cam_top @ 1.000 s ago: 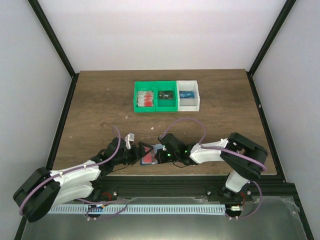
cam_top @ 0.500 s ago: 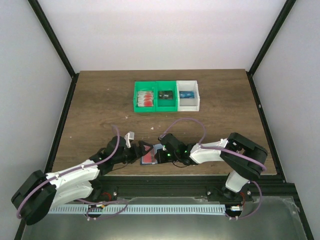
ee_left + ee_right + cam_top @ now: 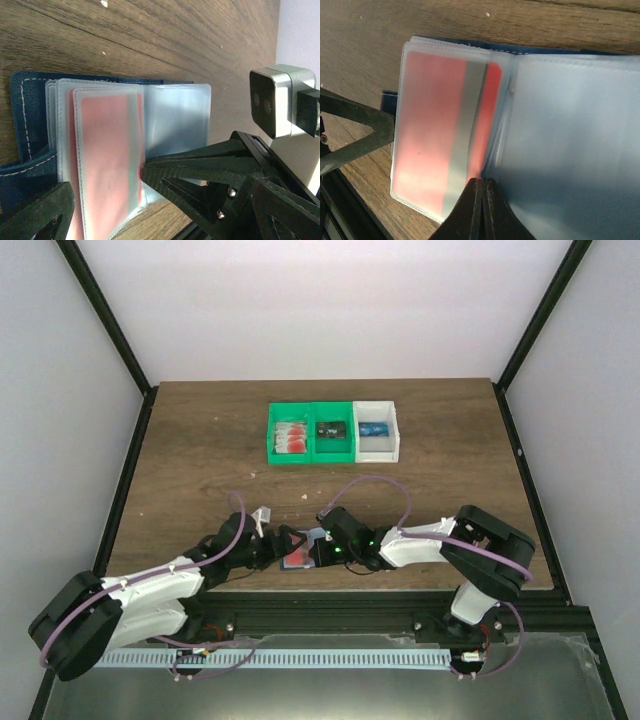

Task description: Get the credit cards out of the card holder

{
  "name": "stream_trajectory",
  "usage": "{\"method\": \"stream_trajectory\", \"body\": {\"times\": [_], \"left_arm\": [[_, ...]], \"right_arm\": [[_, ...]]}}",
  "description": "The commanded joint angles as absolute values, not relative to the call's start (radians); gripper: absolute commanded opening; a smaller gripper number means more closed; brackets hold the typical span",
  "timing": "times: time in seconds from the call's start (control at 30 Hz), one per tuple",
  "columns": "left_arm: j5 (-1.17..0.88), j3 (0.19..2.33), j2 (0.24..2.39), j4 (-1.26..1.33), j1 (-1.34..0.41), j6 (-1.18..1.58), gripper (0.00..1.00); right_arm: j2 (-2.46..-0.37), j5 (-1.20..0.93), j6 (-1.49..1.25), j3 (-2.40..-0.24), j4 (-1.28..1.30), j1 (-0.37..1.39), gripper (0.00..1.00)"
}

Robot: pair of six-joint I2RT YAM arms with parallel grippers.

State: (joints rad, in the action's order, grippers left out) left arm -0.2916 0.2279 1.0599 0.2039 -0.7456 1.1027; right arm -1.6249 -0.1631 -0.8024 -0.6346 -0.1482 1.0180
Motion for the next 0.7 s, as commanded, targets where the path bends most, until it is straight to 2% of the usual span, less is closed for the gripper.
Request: {"method": "stream_trajectory", "body": {"times": [0.0,0.37,0.67], "left_arm": [[-0.283,0.245,1.068,0.197,-0.743,1.085,0.99],[-0.384,0.204,1.118,0.405,-0.745,1.167,0.99],[-0.387,0.232,1.116,0.425,-0.767,1.182,1.00]], "right_arm": [[-1.647,-0.148,-0.805,-0.633,-0.119,1.025,0.00],[-1.640,-0.155,-0.805,-0.630,-0.129,1.025,0.01],[-1.602,-0.156,-0.798,-0.618,-0.144,1.026,0.01]]}}
